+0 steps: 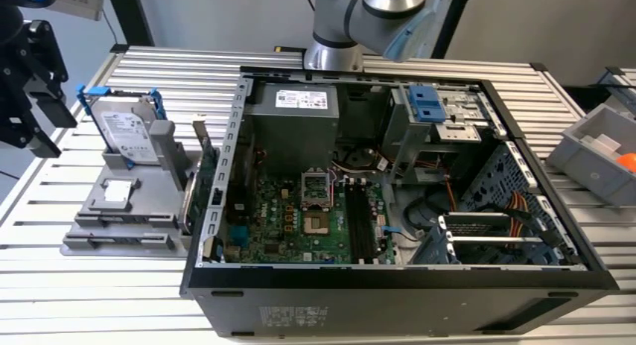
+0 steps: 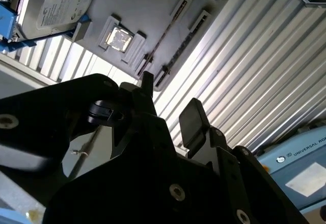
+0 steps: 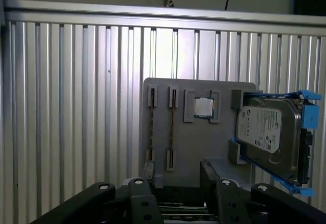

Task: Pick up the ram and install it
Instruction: 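Pick up the ram and move it above insertion slot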

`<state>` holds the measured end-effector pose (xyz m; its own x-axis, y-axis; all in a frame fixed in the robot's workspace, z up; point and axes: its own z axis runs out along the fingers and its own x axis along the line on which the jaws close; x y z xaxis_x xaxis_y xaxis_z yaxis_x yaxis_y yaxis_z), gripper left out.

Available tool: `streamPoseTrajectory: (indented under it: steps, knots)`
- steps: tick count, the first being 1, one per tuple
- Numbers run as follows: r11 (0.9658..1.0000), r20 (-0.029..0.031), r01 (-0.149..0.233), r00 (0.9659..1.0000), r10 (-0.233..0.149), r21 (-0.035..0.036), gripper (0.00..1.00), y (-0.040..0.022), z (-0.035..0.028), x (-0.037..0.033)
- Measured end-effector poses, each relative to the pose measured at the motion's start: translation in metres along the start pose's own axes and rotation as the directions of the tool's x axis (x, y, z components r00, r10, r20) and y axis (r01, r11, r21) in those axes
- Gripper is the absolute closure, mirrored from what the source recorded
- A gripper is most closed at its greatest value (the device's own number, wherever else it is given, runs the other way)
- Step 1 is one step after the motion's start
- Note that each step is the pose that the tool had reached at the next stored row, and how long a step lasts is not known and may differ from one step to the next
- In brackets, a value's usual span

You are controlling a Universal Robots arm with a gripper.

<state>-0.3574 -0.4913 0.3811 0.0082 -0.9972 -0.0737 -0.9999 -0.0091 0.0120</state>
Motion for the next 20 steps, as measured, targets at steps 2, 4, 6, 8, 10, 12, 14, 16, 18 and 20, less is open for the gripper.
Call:
streamPoseTrajectory:
  steps: [2, 4, 6, 8, 10, 12, 14, 16, 18, 20]
  knots:
    - [1.0, 0.0, 0.0, 1.0, 0.0, 0.0003, 0.0, -0.0011, 0.0013, 0.0002]
    - [1.0, 0.0, 0.0, 1.0, 0.0, 0.0024, 0.0, -0.0015, 0.0027, 0.0002]
    - [1.0, 0.0, 0.0, 1.0, 0.0, 0.0057, 0.0, -0.0018, 0.0048, 0.0004]
    - [0.9999, -0.0003, 0.001, 1.0, -0.001, 0.0127, 0.0, -0.0019, 0.0068, 0.0005]
    - [0.9998, -0.0007, 0.001, 1.0, -0.001, 0.0179, 0.0, -0.002, 0.0088, 0.0007]
    - [0.9998, -0.001, 0.001, 1.0, -0.001, 0.0179, 0.0, -0.0019, 0.0095, 0.0007]
    - [0.9998, -0.0018, 0.001, 1.0, -0.001, 0.0179, 0.0, -0.0019, 0.0096, 0.0007]
    - [0.9998, -0.0019, 0.001, 1.0, -0.001, 0.0181, 0.0, -0.0019, 0.0099, 0.0008]
    - [0.9998, -0.0019, 0.001, 1.0, -0.001, 0.0182, 0.0, -0.0019, 0.0111, 0.0008]
    - [0.9998, -0.0019, 0.001, 1.0, -0.001, 0.0182, 0.0, -0.0019, 0.0124, 0.0009]
